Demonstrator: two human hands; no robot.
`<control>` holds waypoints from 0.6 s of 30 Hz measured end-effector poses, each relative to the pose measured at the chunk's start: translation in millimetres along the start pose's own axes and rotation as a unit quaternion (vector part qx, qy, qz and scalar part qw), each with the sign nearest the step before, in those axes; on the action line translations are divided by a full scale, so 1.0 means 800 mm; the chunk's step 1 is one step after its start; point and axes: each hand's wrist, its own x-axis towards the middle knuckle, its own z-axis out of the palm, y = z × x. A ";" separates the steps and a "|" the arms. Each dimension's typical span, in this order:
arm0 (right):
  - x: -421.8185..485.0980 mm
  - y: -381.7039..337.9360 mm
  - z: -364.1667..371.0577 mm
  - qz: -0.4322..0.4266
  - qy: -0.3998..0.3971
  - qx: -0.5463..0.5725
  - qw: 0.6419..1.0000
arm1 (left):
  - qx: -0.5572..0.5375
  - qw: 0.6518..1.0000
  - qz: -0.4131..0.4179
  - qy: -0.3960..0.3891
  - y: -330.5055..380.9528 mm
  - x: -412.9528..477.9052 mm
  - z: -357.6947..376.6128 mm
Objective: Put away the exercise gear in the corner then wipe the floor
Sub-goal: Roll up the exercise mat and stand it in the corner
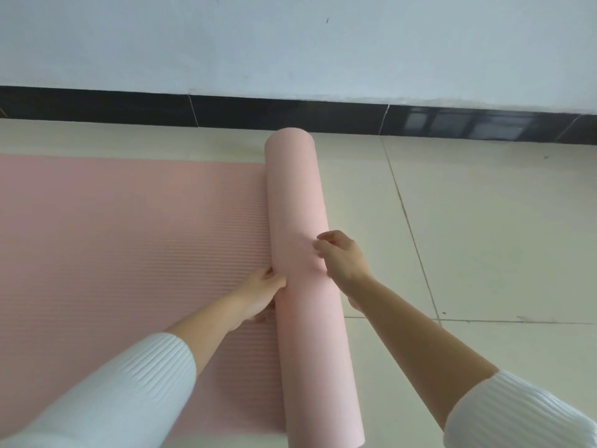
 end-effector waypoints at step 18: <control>-0.005 0.014 0.025 0.106 0.073 -0.081 0.988 | -0.158 0.984 0.063 -0.046 -0.020 0.028 -0.019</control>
